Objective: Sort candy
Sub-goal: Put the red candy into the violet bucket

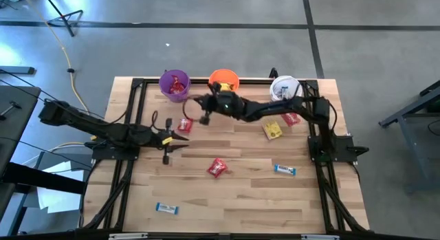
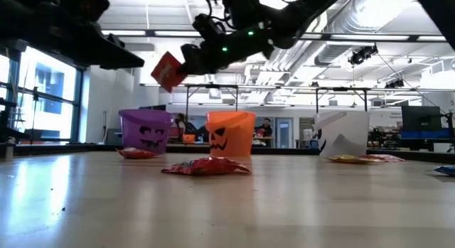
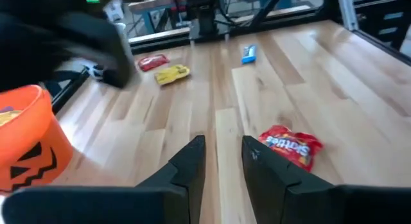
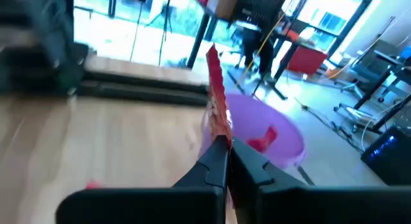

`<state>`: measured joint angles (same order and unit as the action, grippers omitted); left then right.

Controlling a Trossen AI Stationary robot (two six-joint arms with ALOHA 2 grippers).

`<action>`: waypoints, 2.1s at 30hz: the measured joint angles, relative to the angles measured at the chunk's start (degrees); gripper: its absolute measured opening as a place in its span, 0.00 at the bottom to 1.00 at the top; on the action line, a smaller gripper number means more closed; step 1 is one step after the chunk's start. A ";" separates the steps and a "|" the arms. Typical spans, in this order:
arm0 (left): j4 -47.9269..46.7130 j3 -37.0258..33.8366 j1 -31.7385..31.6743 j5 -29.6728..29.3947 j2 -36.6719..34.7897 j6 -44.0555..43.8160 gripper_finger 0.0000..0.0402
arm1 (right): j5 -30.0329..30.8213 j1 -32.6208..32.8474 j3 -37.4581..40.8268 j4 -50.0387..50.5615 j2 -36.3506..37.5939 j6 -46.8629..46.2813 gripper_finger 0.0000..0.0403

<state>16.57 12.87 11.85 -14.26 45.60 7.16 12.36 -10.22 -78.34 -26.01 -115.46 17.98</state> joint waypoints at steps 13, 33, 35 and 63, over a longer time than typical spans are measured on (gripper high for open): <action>-1.50 -2.48 3.38 0.00 -4.32 0.52 0.17 | -2.97 -7.39 -27.75 7.62 -17.61 -6.69 0.00; -1.80 -2.48 3.70 0.00 -4.30 0.42 0.17 | -5.09 -11.54 -50.36 22.89 -32.63 -18.10 0.11; -1.80 -2.48 3.70 0.00 -4.30 0.46 0.17 | -5.09 -11.44 -50.36 23.62 -32.61 -18.06 0.18; -1.89 -2.43 3.66 -0.01 -4.02 1.09 0.17 | 3.75 -1.14 0.07 11.89 1.10 -12.11 0.00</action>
<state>14.68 10.44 15.51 -14.27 41.58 8.25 16.11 -11.36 -78.27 -14.13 -114.36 5.87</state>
